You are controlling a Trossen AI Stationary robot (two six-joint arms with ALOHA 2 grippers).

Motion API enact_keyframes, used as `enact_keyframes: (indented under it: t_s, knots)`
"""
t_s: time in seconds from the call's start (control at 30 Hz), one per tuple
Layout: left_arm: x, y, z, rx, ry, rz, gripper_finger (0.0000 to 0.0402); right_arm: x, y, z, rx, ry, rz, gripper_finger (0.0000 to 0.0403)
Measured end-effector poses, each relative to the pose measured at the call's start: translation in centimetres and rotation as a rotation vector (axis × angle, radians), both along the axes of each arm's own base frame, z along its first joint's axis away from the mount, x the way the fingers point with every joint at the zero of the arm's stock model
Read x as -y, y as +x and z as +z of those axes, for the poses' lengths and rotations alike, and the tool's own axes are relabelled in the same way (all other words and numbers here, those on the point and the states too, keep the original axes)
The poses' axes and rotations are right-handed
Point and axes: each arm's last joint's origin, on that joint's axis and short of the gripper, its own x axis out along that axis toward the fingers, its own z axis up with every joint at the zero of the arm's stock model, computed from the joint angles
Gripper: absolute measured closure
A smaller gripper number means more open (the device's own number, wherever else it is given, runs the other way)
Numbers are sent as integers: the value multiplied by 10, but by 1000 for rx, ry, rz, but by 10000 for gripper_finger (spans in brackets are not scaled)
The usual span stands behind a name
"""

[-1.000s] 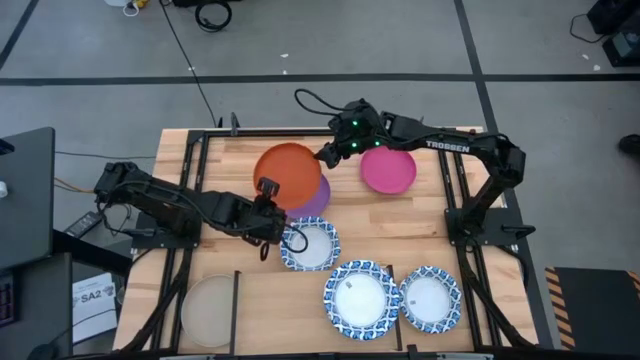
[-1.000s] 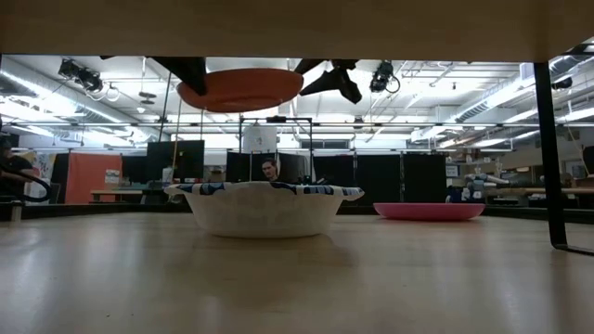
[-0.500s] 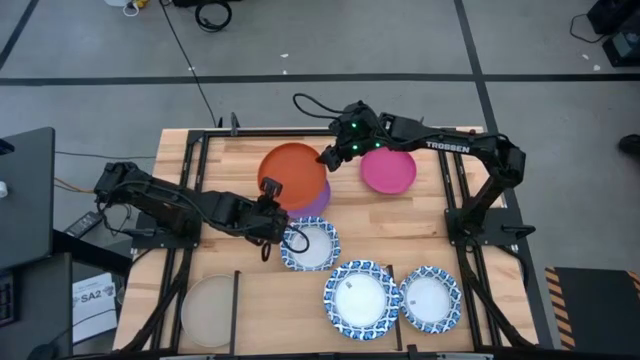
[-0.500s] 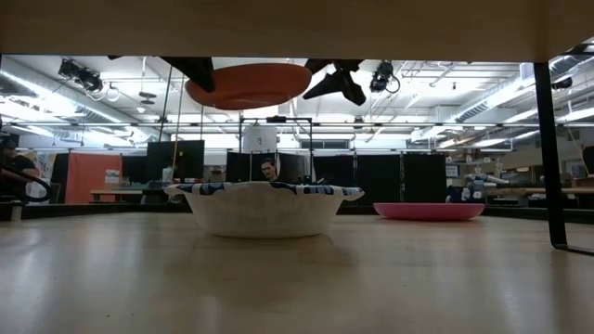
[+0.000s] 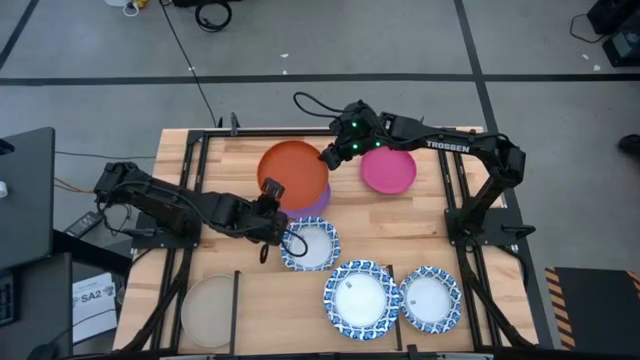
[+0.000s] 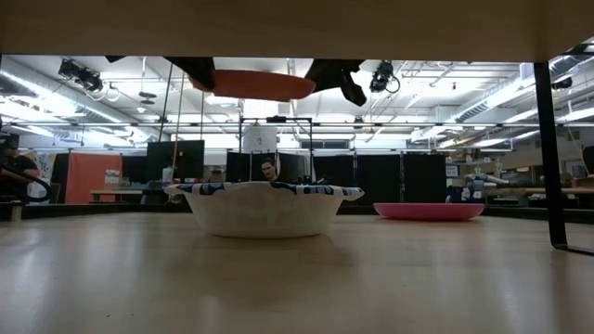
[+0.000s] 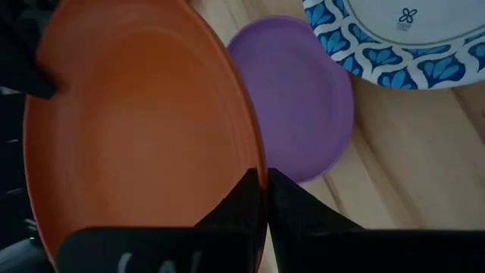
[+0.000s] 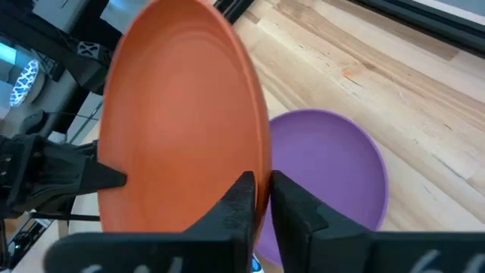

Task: Place and stack plates onto a shelf
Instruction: Put the orange plate on the shelf

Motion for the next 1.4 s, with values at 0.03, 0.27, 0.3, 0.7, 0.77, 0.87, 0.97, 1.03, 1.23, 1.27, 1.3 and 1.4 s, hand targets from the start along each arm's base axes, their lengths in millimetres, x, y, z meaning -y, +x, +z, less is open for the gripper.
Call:
enact_keyframes:
  t_s: [0.03, 0.27, 0.3, 0.7, 0.77, 0.87, 0.97, 1.03, 1.23, 1.27, 1.3, 1.4]
  knots:
    - [0, 0, 0, 1, 2, 0, 380, 0, 0, 0, 0, 0, 0, 366]
    - [0, 1, 0, 10, 10, 6, 371, 1, 0, 0, -6, -14, -14, 380]
    - [0, 1, 0, 11, 10, 6, 368, 1, 0, 0, -7, -18, -16, 380]
    - [0, 5, 3, 76, -7, 23, 279, 0, 0, -1, -10, -19, -9, 383]
    - [1, 6, 3, 85, -10, 22, 263, 0, 0, -1, -12, -29, -14, 383]
    - [2, 5, 3, 82, -8, 15, 247, 1, 0, -1, -13, -38, -18, 384]
    - [3, 5, 4, 77, 20, 4, 240, 3, -1, -1, -12, -38, -23, 384]
    - [6, 4, 4, 81, 50, 1, 240, 5, -1, -1, -10, -39, -27, 384]
    - [17, 1, 6, 107, 131, -7, 239, 10, -4, 0, -9, -39, -44, 384]
    - [19, 0, 6, 110, 138, -13, 239, 12, -4, 0, -9, -40, -48, 384]
    - [22, -1, 6, 113, 144, -19, 239, 13, -4, 0, -9, -40, -51, 384]
    - [27, -3, 7, 120, 158, -35, 239, 16, -6, 0, -11, -41, -63, 384]
